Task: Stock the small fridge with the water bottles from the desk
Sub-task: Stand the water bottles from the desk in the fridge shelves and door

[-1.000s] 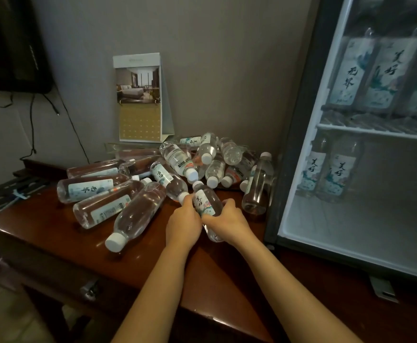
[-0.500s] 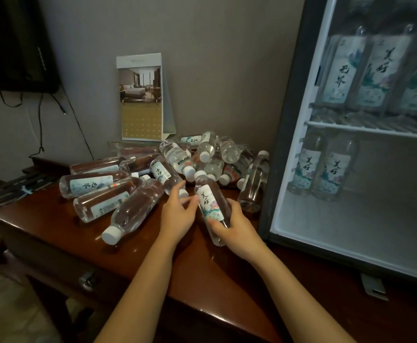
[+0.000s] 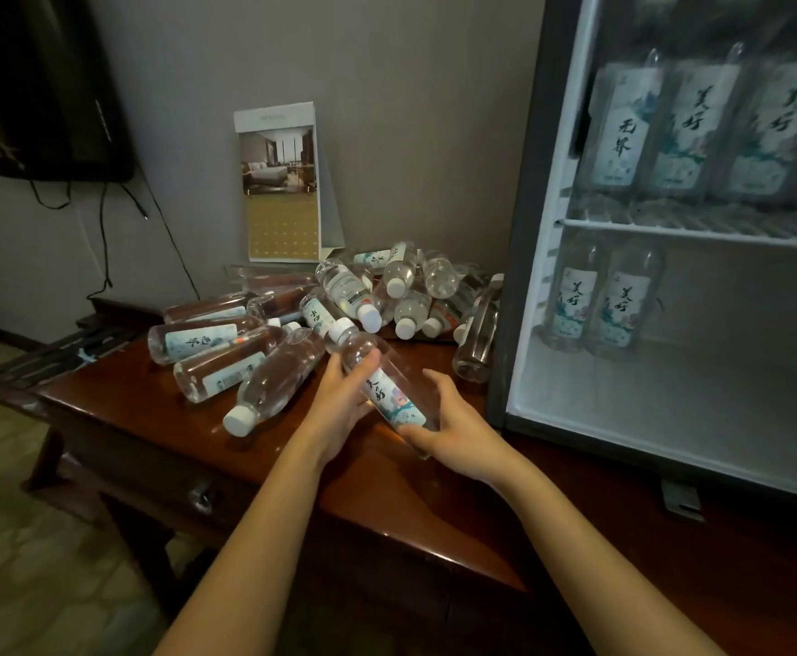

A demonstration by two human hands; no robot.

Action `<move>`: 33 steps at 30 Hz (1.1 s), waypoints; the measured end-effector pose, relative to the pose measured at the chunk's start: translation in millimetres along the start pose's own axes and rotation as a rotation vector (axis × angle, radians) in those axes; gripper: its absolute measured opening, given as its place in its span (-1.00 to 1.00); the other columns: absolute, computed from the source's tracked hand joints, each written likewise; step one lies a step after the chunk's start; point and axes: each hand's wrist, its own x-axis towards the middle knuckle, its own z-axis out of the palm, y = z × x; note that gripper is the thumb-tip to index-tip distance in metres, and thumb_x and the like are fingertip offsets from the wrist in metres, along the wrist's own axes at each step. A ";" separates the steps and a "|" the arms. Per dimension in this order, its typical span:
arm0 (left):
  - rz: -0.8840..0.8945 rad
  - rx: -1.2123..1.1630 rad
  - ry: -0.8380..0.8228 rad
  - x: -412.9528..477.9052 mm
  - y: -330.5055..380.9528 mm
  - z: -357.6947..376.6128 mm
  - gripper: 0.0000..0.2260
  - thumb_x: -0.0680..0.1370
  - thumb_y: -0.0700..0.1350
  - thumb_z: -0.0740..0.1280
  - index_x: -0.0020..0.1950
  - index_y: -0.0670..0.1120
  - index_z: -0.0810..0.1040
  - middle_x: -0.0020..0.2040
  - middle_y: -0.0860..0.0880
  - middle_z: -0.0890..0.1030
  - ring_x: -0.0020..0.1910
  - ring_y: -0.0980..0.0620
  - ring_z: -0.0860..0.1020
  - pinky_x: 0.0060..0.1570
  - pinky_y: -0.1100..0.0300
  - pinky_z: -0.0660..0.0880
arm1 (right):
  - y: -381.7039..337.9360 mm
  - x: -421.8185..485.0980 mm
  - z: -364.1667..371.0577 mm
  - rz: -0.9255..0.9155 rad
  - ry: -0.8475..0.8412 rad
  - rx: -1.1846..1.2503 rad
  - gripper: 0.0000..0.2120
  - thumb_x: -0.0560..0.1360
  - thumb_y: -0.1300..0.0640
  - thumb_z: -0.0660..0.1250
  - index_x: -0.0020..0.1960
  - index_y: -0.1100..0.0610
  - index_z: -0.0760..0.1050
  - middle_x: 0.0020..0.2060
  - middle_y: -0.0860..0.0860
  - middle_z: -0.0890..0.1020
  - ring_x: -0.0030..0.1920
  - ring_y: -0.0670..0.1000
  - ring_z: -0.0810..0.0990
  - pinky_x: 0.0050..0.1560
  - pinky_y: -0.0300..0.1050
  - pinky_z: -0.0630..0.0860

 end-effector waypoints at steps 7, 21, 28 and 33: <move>0.177 0.243 -0.148 -24.6 25.9 23.2 -0.56 0.34 0.04 0.46 0.18 0.19 0.41 0.07 0.06 0.64 0.09 0.04 0.60 0.00 0.11 0.56 | -4.5 -17.4 -7.2 -0.001 0.059 -0.248 -0.24 0.29 -0.04 0.52 0.32 0.07 0.17 0.07 -0.03 0.52 0.01 -0.03 0.56 -0.03 -0.09 0.58; 0.165 0.442 -0.392 -52.8 37.3 84.7 -0.64 0.42 0.08 0.34 0.21 0.10 0.45 0.17 0.01 0.60 0.15 0.10 0.56 0.08 0.18 0.52 | 15.1 -76.7 -38.1 0.012 0.242 -0.013 -0.40 0.25 -0.06 0.55 0.17 -0.02 0.32 -0.04 -0.15 0.55 -0.08 -0.16 0.57 -0.14 -0.29 0.52; 0.108 0.385 -0.473 -53.3 23.5 115.1 -0.58 0.38 0.08 0.38 0.22 0.08 0.45 0.10 0.06 0.64 0.13 0.08 0.58 0.11 0.06 0.53 | 32.4 -105.5 -69.6 0.013 0.328 -0.023 -0.47 0.27 -0.02 0.54 0.13 -0.04 0.35 -0.04 -0.11 0.59 -0.10 -0.15 0.59 -0.25 -0.31 0.53; 0.106 0.343 -0.542 -50.0 14.0 147.5 -0.49 0.40 -0.01 0.40 0.32 0.01 0.38 0.20 -0.02 0.59 0.17 0.05 0.56 0.11 0.11 0.53 | 43.1 -116.3 -91.6 -0.010 0.452 -0.006 -0.47 0.27 -0.02 0.54 0.12 -0.08 0.36 -0.10 -0.15 0.59 -0.12 -0.17 0.59 -0.24 -0.34 0.54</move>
